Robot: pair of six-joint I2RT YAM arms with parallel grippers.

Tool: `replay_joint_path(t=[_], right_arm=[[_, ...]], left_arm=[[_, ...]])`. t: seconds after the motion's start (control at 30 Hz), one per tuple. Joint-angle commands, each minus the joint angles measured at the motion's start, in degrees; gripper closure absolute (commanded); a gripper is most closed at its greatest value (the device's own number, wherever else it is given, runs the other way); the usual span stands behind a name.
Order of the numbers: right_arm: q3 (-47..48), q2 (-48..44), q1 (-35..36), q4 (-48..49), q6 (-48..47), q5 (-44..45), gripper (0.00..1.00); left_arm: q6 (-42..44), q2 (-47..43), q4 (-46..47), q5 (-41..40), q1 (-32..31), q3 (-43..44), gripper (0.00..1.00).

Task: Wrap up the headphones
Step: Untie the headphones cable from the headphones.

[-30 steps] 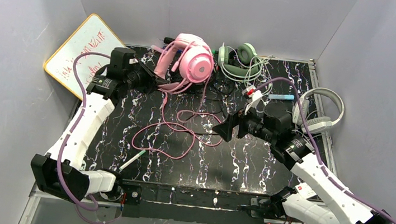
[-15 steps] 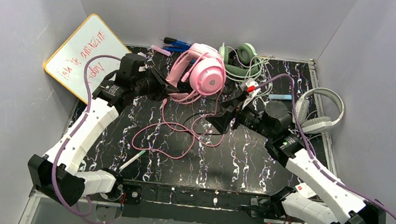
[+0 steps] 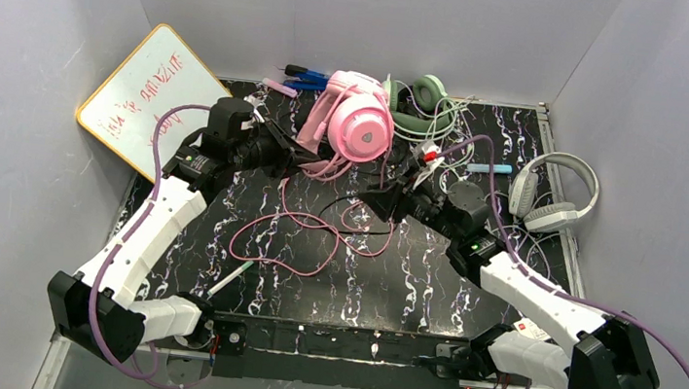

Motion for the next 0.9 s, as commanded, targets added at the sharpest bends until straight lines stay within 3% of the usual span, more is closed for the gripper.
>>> replay_joint_path(t=[0.0, 0.1, 0.23, 0.43, 0.67, 0.87], right_arm=[[-2.6, 1.1, -0.8, 8.1, 4.5, -2.0, 0.68], [-2.1, 0.6, -2.0, 7.6, 6.5, -2.2, 0.9], [1.4, 1.8, -5.1, 3.4, 8.0, -3.8, 0.99], [8.0, 7.3, -10.8, -1.2, 10.3, -10.3, 0.99], [7.5, 7.7, -15.7, -3.4, 13.0, -8.4, 0.99], [8.0, 14.5, -15.6, 0.0, 17.2, -20.9, 0.99]], left_arm=[[-2.7, -3.1, 5.7, 4.9, -0.3, 0.0, 1.0], [-1.8, -3.0, 5.7, 5.3, -0.5, -2.0, 1.0], [-1.9, -2.9, 6.7, 6.2, -1.3, -4.8, 1.0], [-1.1, -2.2, 8.1, 6.6, -3.0, -6.1, 1.0], [-3.1, -3.9, 9.5, 6.7, -3.2, -8.2, 1.0], [-6.9, -3.2, 15.3, 9.1, -4.4, -6.9, 1.0]])
